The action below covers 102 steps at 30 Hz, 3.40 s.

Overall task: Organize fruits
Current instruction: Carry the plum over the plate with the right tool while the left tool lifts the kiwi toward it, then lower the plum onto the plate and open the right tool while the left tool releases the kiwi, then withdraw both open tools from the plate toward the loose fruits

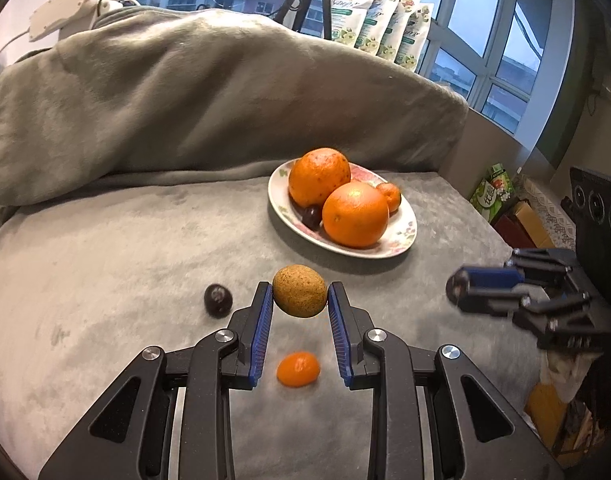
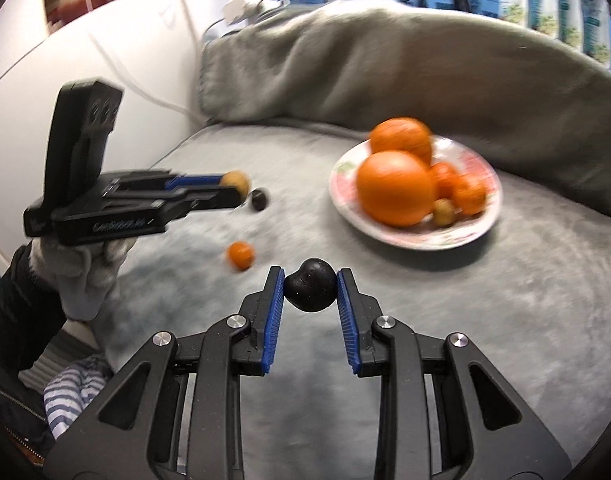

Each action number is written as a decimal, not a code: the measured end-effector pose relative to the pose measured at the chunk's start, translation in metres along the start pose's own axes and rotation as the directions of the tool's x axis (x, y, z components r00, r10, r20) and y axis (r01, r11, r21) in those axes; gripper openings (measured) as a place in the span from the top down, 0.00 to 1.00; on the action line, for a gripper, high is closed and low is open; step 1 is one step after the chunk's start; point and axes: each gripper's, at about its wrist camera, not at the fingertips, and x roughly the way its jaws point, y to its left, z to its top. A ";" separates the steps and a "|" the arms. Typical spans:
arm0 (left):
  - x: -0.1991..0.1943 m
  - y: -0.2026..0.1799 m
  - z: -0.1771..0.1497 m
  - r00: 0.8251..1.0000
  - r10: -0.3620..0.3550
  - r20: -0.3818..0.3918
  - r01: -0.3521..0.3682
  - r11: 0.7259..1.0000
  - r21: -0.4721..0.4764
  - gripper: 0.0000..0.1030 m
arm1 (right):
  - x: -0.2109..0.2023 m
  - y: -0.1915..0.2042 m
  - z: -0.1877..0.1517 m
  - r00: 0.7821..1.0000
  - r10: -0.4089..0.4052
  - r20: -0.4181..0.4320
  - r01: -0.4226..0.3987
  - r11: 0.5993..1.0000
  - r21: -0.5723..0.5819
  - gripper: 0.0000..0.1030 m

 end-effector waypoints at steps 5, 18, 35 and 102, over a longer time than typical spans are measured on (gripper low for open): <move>0.008 -0.004 0.011 1.000 -0.005 0.003 0.005 1.000 0.004 0.74 | -0.010 -0.029 0.017 0.998 -0.047 0.046 0.046 0.998 0.032 0.73; 0.030 -0.016 0.038 1.000 -0.026 0.007 0.026 1.000 0.009 0.74 | 0.004 -0.088 0.055 0.989 -0.124 0.076 0.117 0.989 0.090 0.73; 0.062 -0.073 0.062 0.995 -0.100 -0.012 0.101 0.989 0.110 0.74 | 0.048 -0.148 0.094 0.995 -0.086 0.047 0.077 0.982 0.170 0.73; 0.071 -0.106 0.068 0.999 -0.036 -0.029 0.040 0.985 0.168 0.23 | 0.055 -0.154 0.111 0.996 -0.085 0.039 0.077 0.981 0.180 0.13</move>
